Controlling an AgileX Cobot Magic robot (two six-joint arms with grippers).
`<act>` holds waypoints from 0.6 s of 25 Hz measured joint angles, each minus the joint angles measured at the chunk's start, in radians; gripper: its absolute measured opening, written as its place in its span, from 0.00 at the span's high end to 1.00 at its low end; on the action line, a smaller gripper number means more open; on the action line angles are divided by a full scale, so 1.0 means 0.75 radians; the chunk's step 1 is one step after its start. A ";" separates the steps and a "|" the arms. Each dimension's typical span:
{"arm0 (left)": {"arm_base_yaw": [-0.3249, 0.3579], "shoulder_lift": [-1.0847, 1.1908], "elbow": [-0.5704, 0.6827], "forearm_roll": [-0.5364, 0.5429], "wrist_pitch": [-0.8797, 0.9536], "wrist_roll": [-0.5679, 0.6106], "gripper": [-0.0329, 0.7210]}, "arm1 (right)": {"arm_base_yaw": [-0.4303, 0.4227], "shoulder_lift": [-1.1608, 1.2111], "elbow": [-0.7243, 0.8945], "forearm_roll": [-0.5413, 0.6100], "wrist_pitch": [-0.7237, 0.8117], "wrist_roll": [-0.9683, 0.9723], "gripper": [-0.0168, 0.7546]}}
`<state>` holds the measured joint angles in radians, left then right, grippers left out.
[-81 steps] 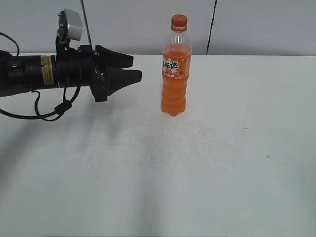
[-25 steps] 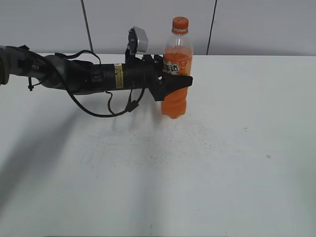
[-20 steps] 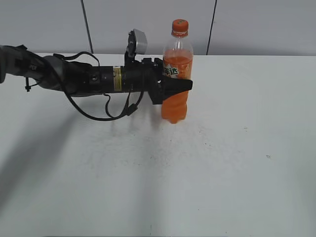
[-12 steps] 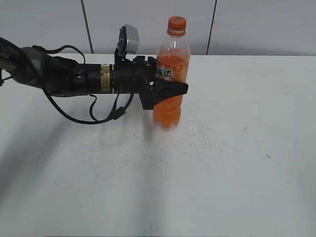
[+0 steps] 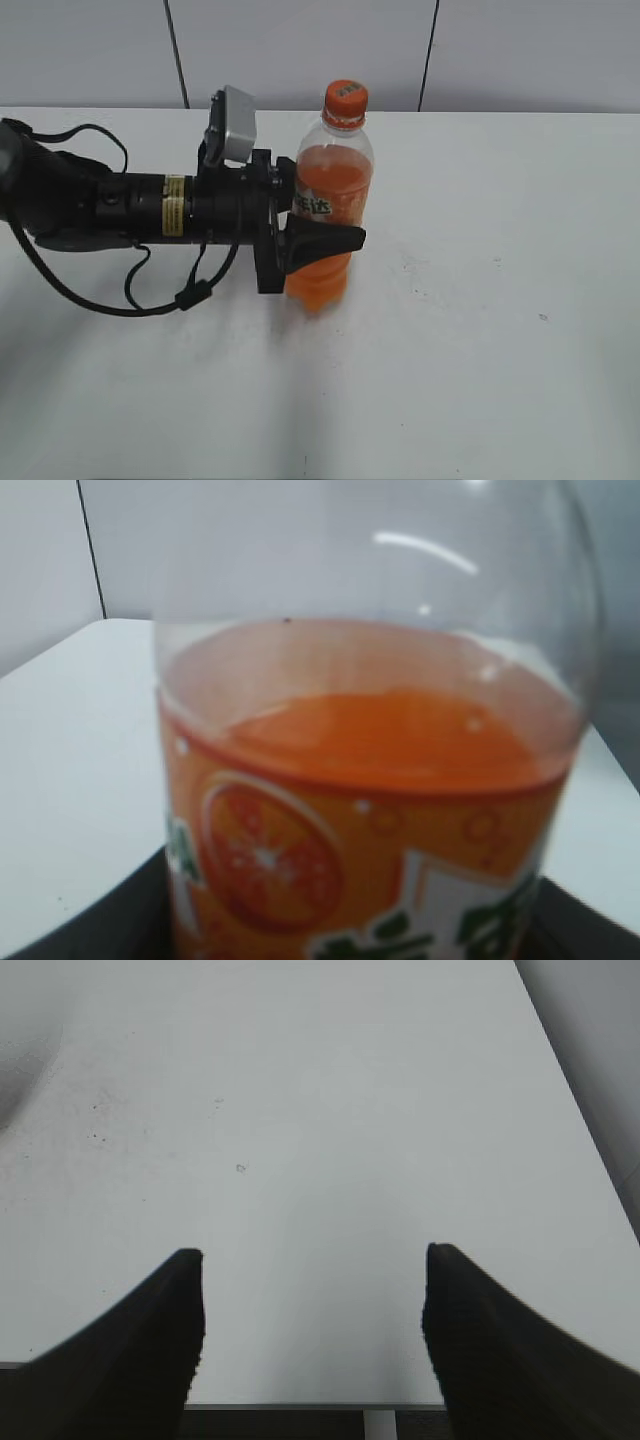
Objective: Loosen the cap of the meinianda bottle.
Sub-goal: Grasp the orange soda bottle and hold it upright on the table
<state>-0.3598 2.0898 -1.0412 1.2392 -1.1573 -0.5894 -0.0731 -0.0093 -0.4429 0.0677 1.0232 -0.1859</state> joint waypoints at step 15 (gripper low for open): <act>-0.011 0.083 0.065 -0.160 -0.008 0.142 0.40 | 0.000 0.000 0.000 0.000 0.000 0.000 0.31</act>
<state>-0.3683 2.1523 -0.9921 1.1194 -1.1637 -0.4829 -0.0731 -0.0093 -0.4429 0.0677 1.0232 -0.1859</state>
